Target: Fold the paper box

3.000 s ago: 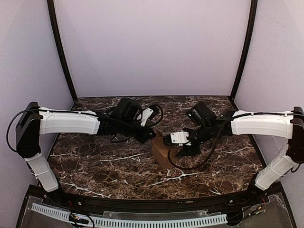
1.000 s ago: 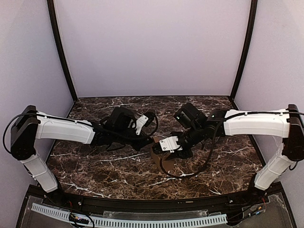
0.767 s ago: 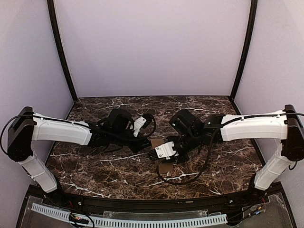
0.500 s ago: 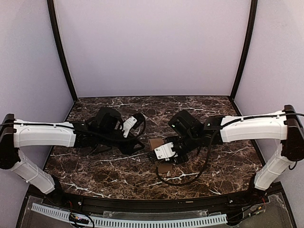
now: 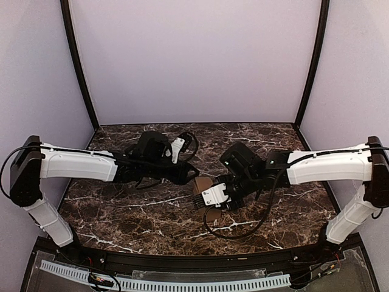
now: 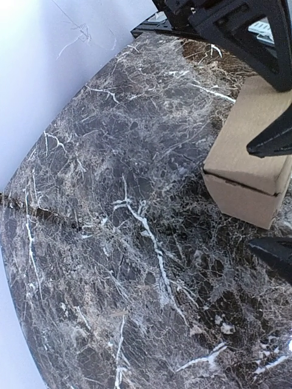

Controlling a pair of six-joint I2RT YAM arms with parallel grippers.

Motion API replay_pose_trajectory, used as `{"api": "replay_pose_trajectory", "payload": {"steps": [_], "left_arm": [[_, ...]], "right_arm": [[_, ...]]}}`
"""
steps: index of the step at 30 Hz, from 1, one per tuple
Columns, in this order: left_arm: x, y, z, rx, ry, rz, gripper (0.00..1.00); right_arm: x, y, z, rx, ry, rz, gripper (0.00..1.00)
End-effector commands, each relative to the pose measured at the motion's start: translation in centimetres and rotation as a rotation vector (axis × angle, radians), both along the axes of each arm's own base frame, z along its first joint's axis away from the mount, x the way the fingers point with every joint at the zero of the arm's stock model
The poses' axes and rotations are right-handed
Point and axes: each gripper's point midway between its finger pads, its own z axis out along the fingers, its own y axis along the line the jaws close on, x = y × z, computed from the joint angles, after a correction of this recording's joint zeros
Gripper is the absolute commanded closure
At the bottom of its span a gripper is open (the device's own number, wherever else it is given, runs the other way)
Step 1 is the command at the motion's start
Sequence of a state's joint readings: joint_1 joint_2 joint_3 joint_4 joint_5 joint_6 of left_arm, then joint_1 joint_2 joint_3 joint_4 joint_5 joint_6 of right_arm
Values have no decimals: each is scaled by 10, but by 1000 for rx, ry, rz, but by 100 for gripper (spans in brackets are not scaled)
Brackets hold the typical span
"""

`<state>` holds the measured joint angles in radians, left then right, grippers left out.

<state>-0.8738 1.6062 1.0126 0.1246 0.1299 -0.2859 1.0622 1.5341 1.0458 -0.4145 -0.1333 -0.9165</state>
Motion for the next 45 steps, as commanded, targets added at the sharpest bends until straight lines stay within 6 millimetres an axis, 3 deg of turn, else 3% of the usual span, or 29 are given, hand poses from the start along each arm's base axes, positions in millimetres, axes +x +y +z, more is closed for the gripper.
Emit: {"api": "replay_pose_trajectory", "payload": {"steps": [1, 7, 12, 14, 17, 20, 25, 35, 40, 45], "left_arm": [[14, -6, 3, -131, 90, 49, 57], [8, -4, -23, -194, 208, 22, 73], [0, -3, -40, -215, 252, 11, 75], [0, -3, -35, -242, 242, 17, 74], [5, -4, -13, -298, 202, 24, 64], [11, -6, 9, -332, 166, 31, 60], [12, -14, 15, -353, 184, 10, 59], [-6, -17, -29, -328, 290, -32, 63], [-14, -15, -63, -287, 345, -36, 64], [-15, -14, -78, -278, 366, -29, 64]], "right_arm": [[-13, -26, -26, -111, 39, -1, 69], [-14, -26, -26, -105, 40, -2, 69], [-14, -26, -23, -97, 35, -1, 69], [-14, -27, -23, -96, 34, -1, 69], [-14, -28, -22, -93, 29, -2, 68], [-13, -28, -21, -89, 23, -3, 68], [-13, -27, -20, -85, 25, -4, 68], [-12, -29, -22, -91, 20, -8, 67], [-13, -30, -22, -93, 22, -10, 67], [-14, -31, -23, -88, 22, -11, 67]]}}
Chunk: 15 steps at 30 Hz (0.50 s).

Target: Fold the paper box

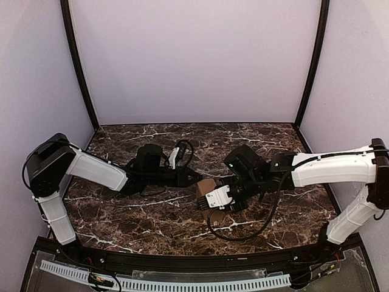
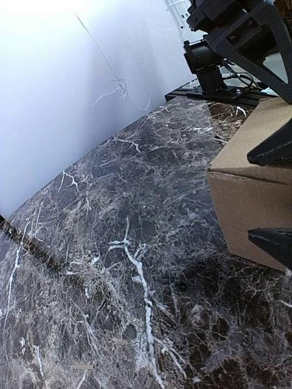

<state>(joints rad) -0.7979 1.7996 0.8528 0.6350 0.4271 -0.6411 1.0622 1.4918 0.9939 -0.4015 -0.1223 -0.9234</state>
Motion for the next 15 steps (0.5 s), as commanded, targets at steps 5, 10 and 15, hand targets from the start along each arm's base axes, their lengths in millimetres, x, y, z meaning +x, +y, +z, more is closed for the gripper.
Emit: {"api": "replay_pose_trajectory", "payload": {"steps": [5, 10, 15], "left_arm": [[-12, 5, -43, 91, 67, -19, 66], [-12, 6, -47, 104, 68, -19, 67], [-11, 4, -43, 88, 68, -21, 67]], "right_arm": [[-11, -20, -13, -58, 41, -21, 67], [-7, -16, 28, 58, 84, -33, 61], [-17, -15, 38, 94, 165, 4, 66]]}}
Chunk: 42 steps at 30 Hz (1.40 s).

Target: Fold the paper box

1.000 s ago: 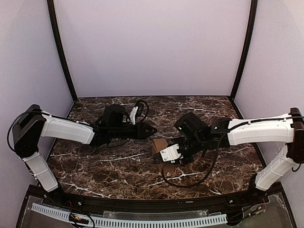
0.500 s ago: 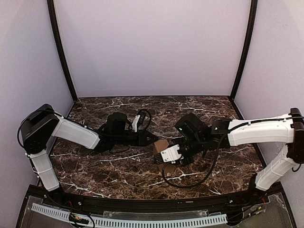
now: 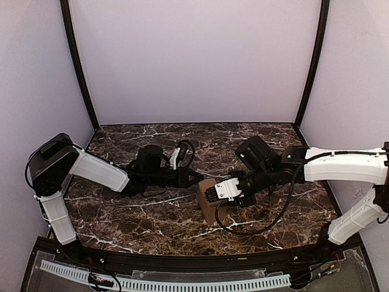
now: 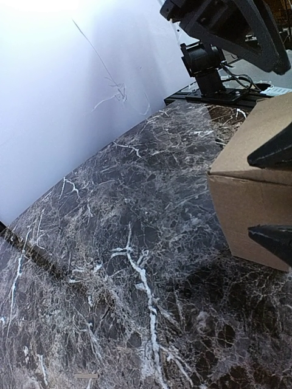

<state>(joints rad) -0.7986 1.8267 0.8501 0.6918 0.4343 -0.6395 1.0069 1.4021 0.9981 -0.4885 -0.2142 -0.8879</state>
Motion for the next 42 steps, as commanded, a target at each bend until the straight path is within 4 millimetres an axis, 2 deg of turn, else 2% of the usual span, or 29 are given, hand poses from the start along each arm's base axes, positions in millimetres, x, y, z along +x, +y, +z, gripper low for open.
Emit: {"api": "replay_pose_trajectory", "payload": {"steps": [1, 12, 20, 31, 38, 42], "left_arm": [[-12, 7, -41, 109, 85, -14, 67], [-13, 6, -41, 113, 91, -18, 68], [-13, 5, -44, 115, 94, -23, 68], [-16, 8, -54, 133, 90, -32, 68], [-19, 12, -72, 151, 87, -40, 69], [-20, 14, -81, 156, 87, -38, 69]], "right_arm": [[-14, 3, 13, 48, 88, 32, 67], [-16, 16, 3, 57, 145, 58, 75], [-10, 21, -16, 18, 159, 41, 81], [-7, 14, -48, -65, 183, 9, 83], [-10, 4, -74, -149, 216, -13, 83], [-12, -1, -81, -174, 227, -17, 83]]}}
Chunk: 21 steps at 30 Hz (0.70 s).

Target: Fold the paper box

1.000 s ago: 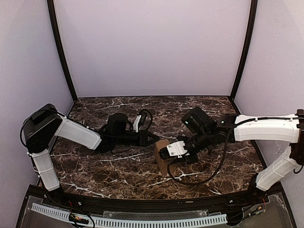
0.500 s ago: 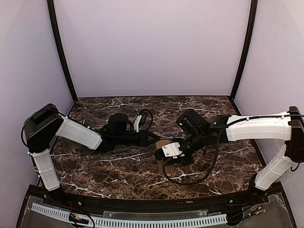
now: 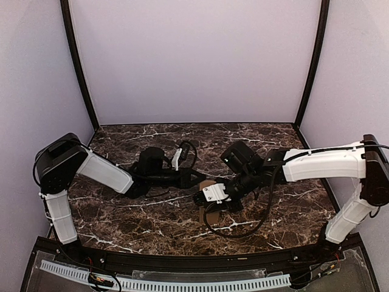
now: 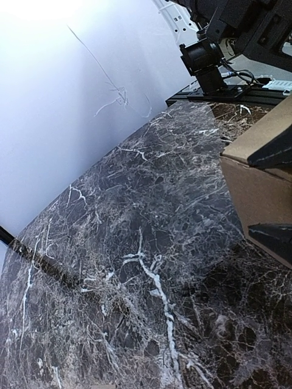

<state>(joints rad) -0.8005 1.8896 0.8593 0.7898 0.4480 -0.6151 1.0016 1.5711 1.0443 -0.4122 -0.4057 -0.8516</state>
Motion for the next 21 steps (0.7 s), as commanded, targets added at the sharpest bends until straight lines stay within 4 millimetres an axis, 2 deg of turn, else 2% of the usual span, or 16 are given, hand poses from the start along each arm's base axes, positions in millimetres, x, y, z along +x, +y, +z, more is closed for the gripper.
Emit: {"api": "replay_pose_trajectory", "payload": {"steps": [1, 6, 9, 13, 17, 19, 21], "left_arm": [[-24, 23, -79, 189, 135, -11, 69], [-25, 27, -84, 199, 135, -3, 70], [-25, 27, -83, 196, 135, -3, 70], [-23, 23, -73, 180, 126, -6, 70], [-17, 18, -55, 174, 99, -9, 69], [-15, 16, -44, 182, 76, -16, 67], [-10, 15, -28, 203, 32, -22, 64]], "right_arm": [[1, -36, -58, -232, 40, -78, 83], [0, -41, -66, -265, 47, -85, 83], [-3, -39, -63, -246, 92, -86, 84], [-1, -43, -68, -266, 104, -96, 84], [-2, -47, -71, -292, 123, -99, 85], [0, -41, -49, -228, 118, -94, 85], [10, -33, -9, -123, 90, -101, 85]]}}
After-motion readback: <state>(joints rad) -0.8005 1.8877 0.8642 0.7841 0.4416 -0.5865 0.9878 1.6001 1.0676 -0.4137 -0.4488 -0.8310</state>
